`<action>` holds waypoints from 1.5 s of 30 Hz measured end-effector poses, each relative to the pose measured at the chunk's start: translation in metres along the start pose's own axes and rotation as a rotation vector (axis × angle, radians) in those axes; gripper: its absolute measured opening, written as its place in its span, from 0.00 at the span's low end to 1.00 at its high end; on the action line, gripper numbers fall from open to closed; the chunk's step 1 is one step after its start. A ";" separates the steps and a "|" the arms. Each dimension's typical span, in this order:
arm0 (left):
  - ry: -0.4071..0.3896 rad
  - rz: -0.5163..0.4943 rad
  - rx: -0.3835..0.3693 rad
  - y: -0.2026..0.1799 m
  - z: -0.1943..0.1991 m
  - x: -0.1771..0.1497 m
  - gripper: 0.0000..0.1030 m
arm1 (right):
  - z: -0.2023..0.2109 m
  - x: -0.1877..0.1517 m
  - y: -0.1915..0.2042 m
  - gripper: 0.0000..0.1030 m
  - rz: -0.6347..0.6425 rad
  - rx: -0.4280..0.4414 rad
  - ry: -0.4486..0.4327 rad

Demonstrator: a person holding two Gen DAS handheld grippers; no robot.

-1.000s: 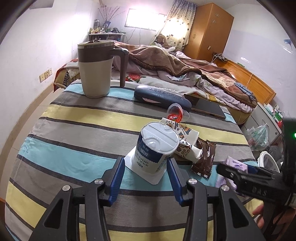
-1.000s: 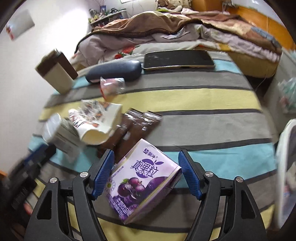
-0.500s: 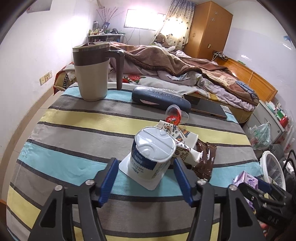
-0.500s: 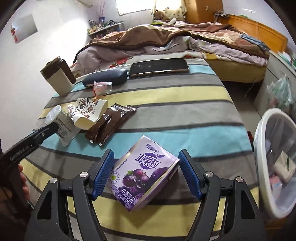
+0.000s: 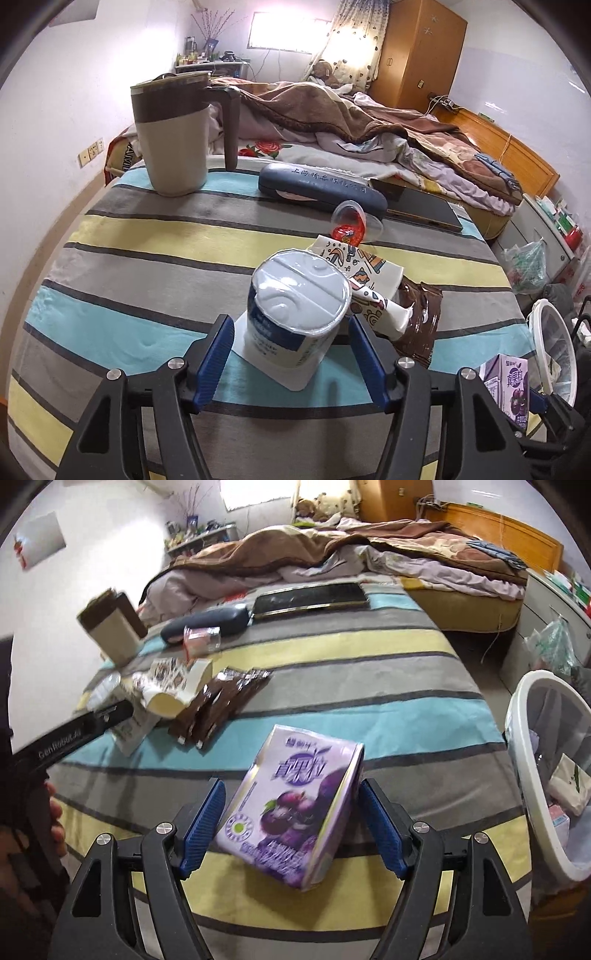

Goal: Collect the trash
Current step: 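Lift the formula can and purple carton off the bed cover with both tools, then carry the formula can and purple carton over the white trash bin with both tools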

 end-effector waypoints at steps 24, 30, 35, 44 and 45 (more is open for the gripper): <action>-0.025 0.015 -0.011 0.003 0.012 -0.003 0.50 | 0.012 -0.001 -0.018 0.56 0.016 -0.045 -0.049; -0.046 0.010 -0.008 0.004 0.032 -0.008 0.50 | 0.021 -0.001 -0.022 0.56 0.011 -0.033 -0.066; -0.059 0.000 -0.006 0.001 0.050 -0.015 0.50 | 0.033 0.000 -0.024 0.56 0.013 -0.021 -0.089; -0.102 -0.026 -0.038 -0.024 0.090 -0.023 0.50 | 0.060 0.001 -0.034 0.56 0.016 -0.023 -0.129; -0.106 -0.029 -0.041 -0.028 0.093 -0.024 0.50 | 0.062 0.000 -0.036 0.56 0.016 -0.024 -0.132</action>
Point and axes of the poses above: each gripper's, at about its wrist camera, not at the fingertips, and z roughly against the way its jaws point, y to its left, x to its top, the point moved 9 cm from there along -z, roughly the way its jaws point, and after that the axes turned 13 degrees about x, right-handed, at the moved point
